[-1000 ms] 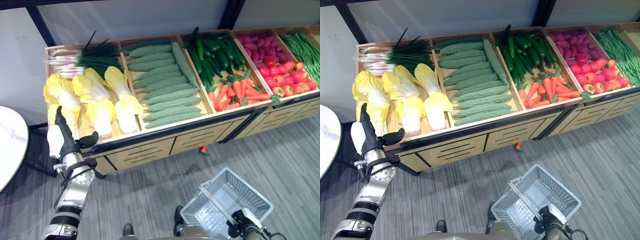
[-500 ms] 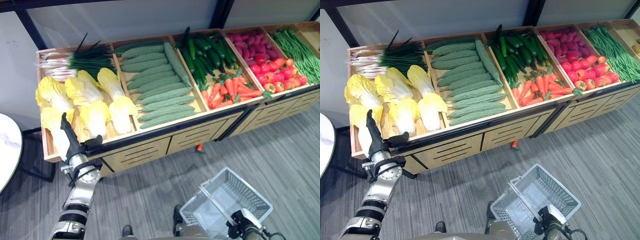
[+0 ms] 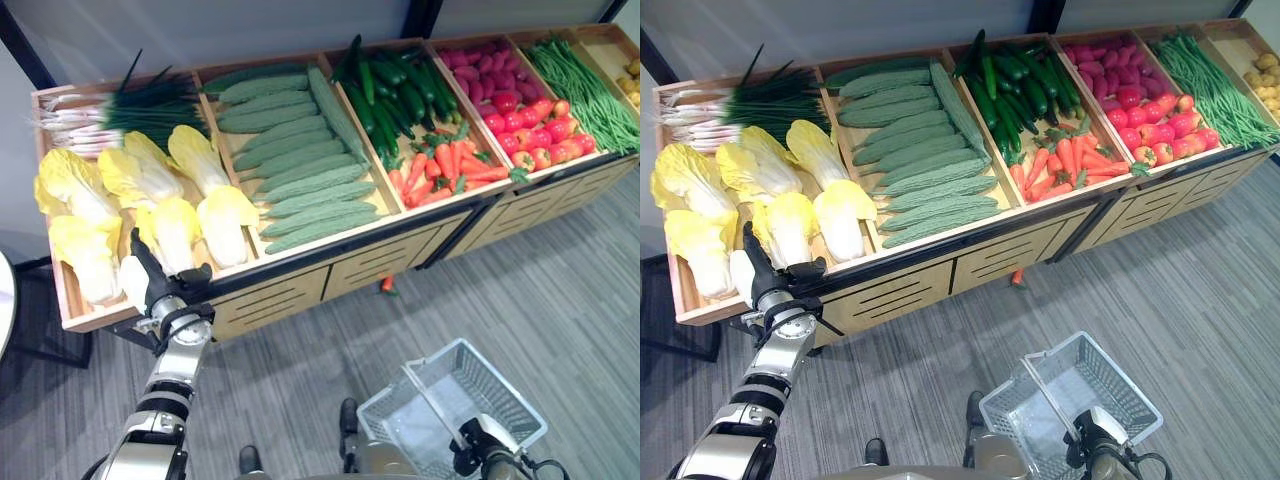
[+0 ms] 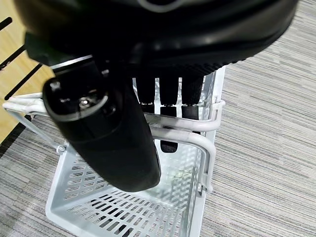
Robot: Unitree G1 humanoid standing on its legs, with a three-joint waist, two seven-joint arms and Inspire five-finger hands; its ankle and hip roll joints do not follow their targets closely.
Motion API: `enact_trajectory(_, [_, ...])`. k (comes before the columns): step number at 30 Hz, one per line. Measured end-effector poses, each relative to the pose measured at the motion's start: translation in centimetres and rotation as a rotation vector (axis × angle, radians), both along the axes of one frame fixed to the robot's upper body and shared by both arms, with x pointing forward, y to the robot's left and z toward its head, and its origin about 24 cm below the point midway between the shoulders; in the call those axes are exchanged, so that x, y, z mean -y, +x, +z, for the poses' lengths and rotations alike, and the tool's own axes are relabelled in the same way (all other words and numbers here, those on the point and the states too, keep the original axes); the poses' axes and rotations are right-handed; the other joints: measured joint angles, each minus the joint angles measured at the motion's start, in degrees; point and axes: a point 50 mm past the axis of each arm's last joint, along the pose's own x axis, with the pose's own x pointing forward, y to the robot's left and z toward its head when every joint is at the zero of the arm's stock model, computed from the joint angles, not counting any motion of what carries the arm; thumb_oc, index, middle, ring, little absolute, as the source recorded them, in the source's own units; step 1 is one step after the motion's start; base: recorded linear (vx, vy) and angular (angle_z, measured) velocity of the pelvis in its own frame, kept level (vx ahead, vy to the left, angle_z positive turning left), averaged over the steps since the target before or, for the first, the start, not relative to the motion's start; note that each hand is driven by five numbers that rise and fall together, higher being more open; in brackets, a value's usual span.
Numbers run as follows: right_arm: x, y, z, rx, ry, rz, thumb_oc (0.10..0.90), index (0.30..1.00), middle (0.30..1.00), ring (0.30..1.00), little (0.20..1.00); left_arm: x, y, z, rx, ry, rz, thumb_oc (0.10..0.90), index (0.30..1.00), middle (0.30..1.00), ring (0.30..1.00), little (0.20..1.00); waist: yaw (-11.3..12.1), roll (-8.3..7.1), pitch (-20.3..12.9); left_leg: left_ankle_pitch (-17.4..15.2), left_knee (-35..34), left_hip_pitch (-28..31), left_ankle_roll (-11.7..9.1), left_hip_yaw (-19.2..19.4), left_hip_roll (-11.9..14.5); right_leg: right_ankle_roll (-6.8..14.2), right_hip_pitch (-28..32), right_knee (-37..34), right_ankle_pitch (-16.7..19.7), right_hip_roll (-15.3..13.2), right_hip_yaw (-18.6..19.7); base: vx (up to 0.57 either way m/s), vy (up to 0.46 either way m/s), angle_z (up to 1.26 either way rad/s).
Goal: Get the vegetables into the basket
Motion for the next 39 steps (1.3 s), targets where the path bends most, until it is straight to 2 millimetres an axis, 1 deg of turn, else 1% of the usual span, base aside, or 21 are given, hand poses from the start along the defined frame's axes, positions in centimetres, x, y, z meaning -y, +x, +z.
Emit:
enact_trajectory(4, [-0.3,0.6,0.1,0.017,0.006,0.016,0.4,0.3,0.3,0.3,0.3,-0.6,0.6,0.4,0.018,-0.047,0.052,0.9,1.0,1.0,1.0,1.0,-0.01,-0.65,0.32,-0.01,0.0,-0.52,-0.01,0.65,0.29,-0.09,-0.87,0.01,0.13,0.35,0.42,0.04,-0.016,-0.08])
enact_trajectory(5, [-0.3,0.7,0.1,0.017,0.006,0.018,0.4,0.3,0.3,0.3,0.3,-0.6,0.6,0.5,0.02,-0.054,0.055,0.402,0.303,0.303,0.303,0.303,-0.01,-0.65,0.32,-0.01,0.0,-0.51,-0.02,0.66,0.32,-0.09,-0.87,0.01,0.12,0.39,0.44,0.06,-0.02,-0.05])
enact_trajectory(13, [-0.7,0.7,0.0,0.017,0.013,0.025,0.4,0.3,0.3,0.3,0.3,-1.6,0.4,0.0,-0.007,-0.088,0.081,0.4,0.3,0.3,0.3,0.3,0.09,-0.88,0.17,-0.27,-0.02,1.06,-0.4,1.38,0.73,0.01,0.25,-0.01,0.05,0.97,1.19,0.03,-0.006,-0.05])
enact_trajectory(16, [-0.7,0.7,0.0,0.016,0.014,0.026,0.4,0.3,0.3,0.3,0.3,-1.2,0.7,0.9,0.032,-0.119,0.074,0.4,0.3,0.3,0.3,0.3,0.34,-1.05,0.03,-0.25,-0.01,1.11,-0.42,1.37,0.69,-0.17,0.3,0.0,0.18,0.93,1.2,0.0,0.0,0.0])
enact_trajectory(17, [-0.8,0.7,0.0,0.015,0.015,0.029,0.4,0.3,0.3,0.3,0.3,-0.6,0.7,2.0,0.113,-0.179,0.071,0.4,0.3,0.3,0.3,0.3,0.51,-1.3,0.08,-0.23,-0.01,1.06,-0.45,1.35,0.69,-0.25,0.3,0.02,0.26,0.93,1.17,-0.05,0.004,0.04])
enact_trajectory(18, [-0.9,0.8,0.0,0.016,0.018,0.037,0.4,0.3,0.3,0.3,0.3,0.0,0.7,3.3,0.183,-0.182,0.046,0.4,0.3,0.3,0.3,0.3,0.67,-1.45,0.09,-0.2,0.0,1.03,-0.49,1.19,0.7,-0.31,0.33,0.03,0.3,0.89,0.93,-0.04,0.02,0.06])
enact_trajectory(19, [-1.1,0.9,0.0,0.022,0.021,0.044,0.4,0.3,0.3,0.3,0.3,1.1,0.4,5.2,0.28,-0.177,-0.014,0.4,0.3,0.3,0.3,0.3,0.89,-1.62,0.08,-0.2,0.0,1.01,-0.49,1.0,0.68,-0.33,0.48,0.04,0.32,0.78,0.59,-0.03,0.017,0.17])
enact_trajectory(20, [-1.1,0.9,0.1,0.026,0.023,0.047,0.4,0.3,0.3,0.3,0.3,3.0,-0.5,8.0,0.428,-0.149,-0.133,0.4,0.3,0.3,0.3,0.3,0.96,-1.63,0.11,-0.2,0.0,1.08,-0.49,0.35,0.6,-0.33,0.93,0.05,0.31,0.55,0.07,-0.04,0.028,0.19])
enact_trajectory(21, [-1.0,0.8,0.0,0.023,0.022,0.046,0.4,0.3,0.3,0.3,0.3,4.4,-1.0,9.8,0.525,-0.12,-0.213,0.4,0.3,0.3,0.3,0.3,1.5,-1.63,0.11,-0.2,0.0,1.32,-0.49,0.11,0.48,-0.3,1.25,0.04,0.29,0.42,-0.01,-0.04,0.04,0.19])
enact_trajectory(22, [-1.0,0.9,0.1,0.025,0.022,0.047,0.4,0.3,0.3,0.3,0.3,5.0,-1.1,10.9,0.586,-0.089,-0.26,0.4,0.3,0.3,0.3,0.3,2.07,-1.58,0.14,-0.2,-0.01,1.64,-0.48,-0.09,0.32,-0.3,1.74,0.03,0.29,0.24,-0.08,-0.05,0.057,0.09])
enact_trajectory(23, [-1.1,1.1,0.1,0.029,0.023,0.047,0.4,0.3,0.3,0.3,0.3,5.1,-1.3,11.5,0.619,-0.075,-0.292,0.4,0.3,0.3,0.3,0.3,2.37,-1.47,0.18,-0.23,-0.02,1.99,-0.46,-0.22,0.18,-0.27,2.25,0.03,0.26,0.05,-0.22,-0.03,0.058,0.05])
enact_trajectory(25, [-1.0,1.0,0.1,0.039,0.032,0.041,0.4,0.3,0.3,0.3,0.3,4.7,-2.6,12.4,0.64,-0.01,-0.381,0.4,0.3,0.3,0.3,0.3,2.26,-1.28,0.26,-0.36,-0.07,2.45,-0.38,-0.55,0.01,-0.03,2.93,0.0,-0.08,-0.17,-0.36,-0.02,0.034,0.12])
enact_trajectory(26, [-0.9,0.6,0.0,0.034,0.035,0.027,0.4,0.3,0.3,0.3,0.3,4.8,-2.9,12.6,0.65,0.018,-0.451,0.4,0.3,0.3,0.3,0.3,2.42,-1.14,0.31,-0.36,-0.03,2.46,-0.37,-1.25,-0.1,0.35,3.18,-0.02,-0.39,-0.37,-0.81,-0.02,0.037,0.23])
enact_trajectory(28, [-0.7,0.2,0.0,0.02,0.034,0.012,0.4,0.3,0.3,0.3,0.3,4.5,-3.2,12.4,0.641,-0.01,-0.54,0.4,0.3,0.3,0.3,0.3,3.84,-0.99,0.27,-0.21,-0.02,2.45,-0.24,-1.54,-0.43,0.46,3.26,-0.02,-0.45,-0.7,-0.97,-0.03,0.059,0.13])
enact_trajectory(30, [-0.6,0.2,0.0,0.022,0.04,0.001,0.4,0.3,0.3,0.3,0.3,3.9,-3.7,11.6,0.595,-0.054,-0.608,0.4,0.3,0.3,0.3,0.3,3.81,-0.9,0.23,-0.18,-0.03,2.5,-0.2,-1.58,-0.59,0.5,3.32,-0.02,-0.46,-0.87,-0.99,-0.02,0.056,0.0])
enact_trajectory(31, [-0.5,0.0,0.0,0.018,0.044,-0.002,0.4,0.3,0.3,0.3,0.3,3.6,-4.1,10.8,0.548,-0.096,-0.66,0.4,0.3,0.3,0.3,0.3,3.81,-0.85,0.25,-0.14,-0.03,2.5,-0.14,-1.61,-0.66,0.51,3.32,-0.02,-0.45,-0.97,-1.03,-0.03,0.056,0.02])
enact_trajectory(32, [-0.5,-0.3,-0.1,0.009,0.049,-0.005,0.4,0.3,0.3,0.3,0.3,3.8,-4.6,9.3,0.493,-0.187,-0.711,0.4,0.3,0.3,0.3,0.3,3.84,-0.8,0.23,-0.1,-0.02,2.52,-0.06,-1.71,-0.82,0.37,3.4,-0.02,-0.25,-1.13,-1.07,-0.06,0.118,0.04])
enact_trajectory(33, [-0.3,-0.3,-0.1,0.006,0.059,-0.023,0.4,0.3,0.3,0.3,0.3,4.8,-5.0,7.2,0.393,-0.269,-0.793,0.4,0.3,0.3,0.3,0.3,3.93,-0.77,0.25,0.08,-0.01,2.61,0.18,-1.73,-1.08,0.27,3.51,0.0,0.09,-1.38,-1.14,-0.06,0.169,0.03])
enact_trajectory(34, [-0.3,-0.3,-0.1,0.005,0.061,-0.026,0.4,0.3,0.3,0.3,0.3,5.7,-5.0,6.0,0.32,-0.288,-0.871,0.4,0.3,0.3,0.3,0.3,3.93,-0.75,0.25,0.06,-0.01,2.91,0.24,-1.75,-1.6,0.3,3.81,0.02,0.18,-1.55,-1.12,-0.05,0.15,0.0])
enact_trajectory(37, [-0.5,0.1,0.0,0.016,0.078,-0.017,0.4,0.3,0.3,0.3,0.3,6.7,-5.1,5.1,0.257,-0.314,-0.959,0.4,0.3,0.3,0.3,0.3,3.36,-0.75,0.23,-0.09,-0.01,3.68,0.49,-1.45,-1.81,0.5,4.41,0.03,0.3,-1.92,-0.79,-0.02,0.163,-0.05])
enact_trajectory(39, [-0.5,0.0,0.0,0.018,0.084,-0.021,0.4,0.3,0.3,0.3,0.3,7.3,-5.2,4.8,0.239,-0.324,-1.001,0.4,0.3,0.3,0.3,0.3,3.24,-0.65,0.16,-0.44,-0.04,4.77,1.09,-0.8,-2.76,0.86,5.09,0.04,0.53,-2.37,0.08,-0.01,0.107,-0.17])
